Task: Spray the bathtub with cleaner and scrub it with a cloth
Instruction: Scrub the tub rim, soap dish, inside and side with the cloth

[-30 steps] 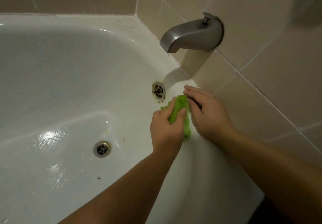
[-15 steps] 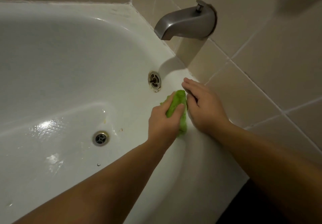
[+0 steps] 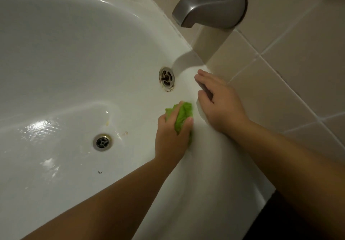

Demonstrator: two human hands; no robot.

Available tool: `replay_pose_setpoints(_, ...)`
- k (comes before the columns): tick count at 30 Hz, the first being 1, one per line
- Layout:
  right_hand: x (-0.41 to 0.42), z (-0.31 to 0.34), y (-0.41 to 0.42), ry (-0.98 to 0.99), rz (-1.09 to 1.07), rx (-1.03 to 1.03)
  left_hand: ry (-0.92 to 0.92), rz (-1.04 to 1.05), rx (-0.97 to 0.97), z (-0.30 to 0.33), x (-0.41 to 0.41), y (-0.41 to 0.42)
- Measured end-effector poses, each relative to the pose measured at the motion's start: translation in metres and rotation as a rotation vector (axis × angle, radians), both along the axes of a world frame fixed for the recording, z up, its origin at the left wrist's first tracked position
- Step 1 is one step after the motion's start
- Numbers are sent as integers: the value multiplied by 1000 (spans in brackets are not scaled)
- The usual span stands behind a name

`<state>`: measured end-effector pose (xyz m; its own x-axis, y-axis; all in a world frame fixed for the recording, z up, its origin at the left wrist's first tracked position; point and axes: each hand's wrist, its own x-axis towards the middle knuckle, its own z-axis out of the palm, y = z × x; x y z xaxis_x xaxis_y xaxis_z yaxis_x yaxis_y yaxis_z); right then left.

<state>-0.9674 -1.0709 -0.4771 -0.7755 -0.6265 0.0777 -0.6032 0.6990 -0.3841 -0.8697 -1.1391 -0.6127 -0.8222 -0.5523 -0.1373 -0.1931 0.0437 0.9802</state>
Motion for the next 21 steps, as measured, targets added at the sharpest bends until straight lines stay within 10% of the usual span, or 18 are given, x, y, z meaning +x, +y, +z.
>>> replay_pose_setpoints(12, -12, -1, -17, 87, 49, 123, -458, 3, 106, -147, 7, -35)
replay_pose_setpoints(21, -9, -4, -11, 88, 80, 76, -310, -65, 327, -39, 14, -7)
